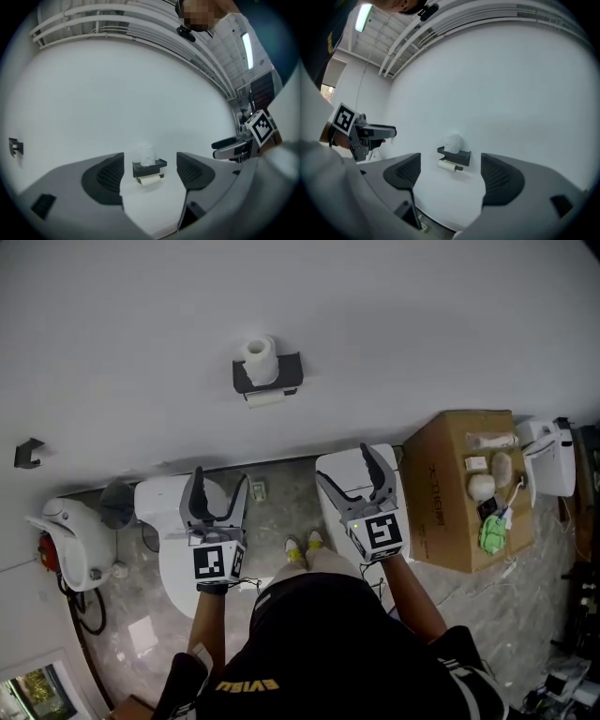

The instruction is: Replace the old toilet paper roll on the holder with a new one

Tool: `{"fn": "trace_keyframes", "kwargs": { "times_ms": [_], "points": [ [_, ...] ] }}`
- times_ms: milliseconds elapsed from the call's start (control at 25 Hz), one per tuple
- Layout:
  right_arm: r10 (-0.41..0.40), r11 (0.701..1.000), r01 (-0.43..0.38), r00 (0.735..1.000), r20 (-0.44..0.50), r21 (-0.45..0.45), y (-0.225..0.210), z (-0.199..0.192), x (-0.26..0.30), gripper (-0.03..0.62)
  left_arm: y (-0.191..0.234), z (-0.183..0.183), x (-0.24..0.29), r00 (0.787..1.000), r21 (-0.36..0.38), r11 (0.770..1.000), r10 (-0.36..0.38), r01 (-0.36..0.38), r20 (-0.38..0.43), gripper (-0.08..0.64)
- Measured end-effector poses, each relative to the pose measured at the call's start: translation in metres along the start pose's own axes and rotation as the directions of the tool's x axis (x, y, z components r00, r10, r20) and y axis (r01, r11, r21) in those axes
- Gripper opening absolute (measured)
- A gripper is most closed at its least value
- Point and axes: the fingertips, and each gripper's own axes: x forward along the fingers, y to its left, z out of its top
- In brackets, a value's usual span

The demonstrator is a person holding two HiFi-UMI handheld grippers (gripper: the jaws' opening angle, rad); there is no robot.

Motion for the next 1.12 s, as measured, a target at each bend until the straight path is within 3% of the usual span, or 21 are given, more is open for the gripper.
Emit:
{"fn": "trace_keyframes", "kwargs": {
  "times_ms": [200, 600, 1120],
  "points": [
    [0.054, 0.998, -0.054, 0.998, -0.044, -0.013, -0.004, -0.021, 0.036, 0.399, 0.002, 0.004, 0.025, 1.0, 0.003, 1.0, 0.011, -0.011, 0.013, 0.359],
    [0.036, 0.975, -0.066, 0.989, -0.143, -0.212, 0.005, -0.068, 0.117, 0.391, 0.029, -0.012, 0.048, 0.999, -0.041, 0.998, -0.041, 0.041, -0.009, 0.359],
    [0.06, 0.946, -0.132, 0.968, -0.242, -0.295, 0.009, -0.105, 0.202, 0.362, 0.046, -0.02, 0.067, 0.997, -0.062, 0.996, -0.073, 0.071, -0.03, 0.359]
  ]
}}
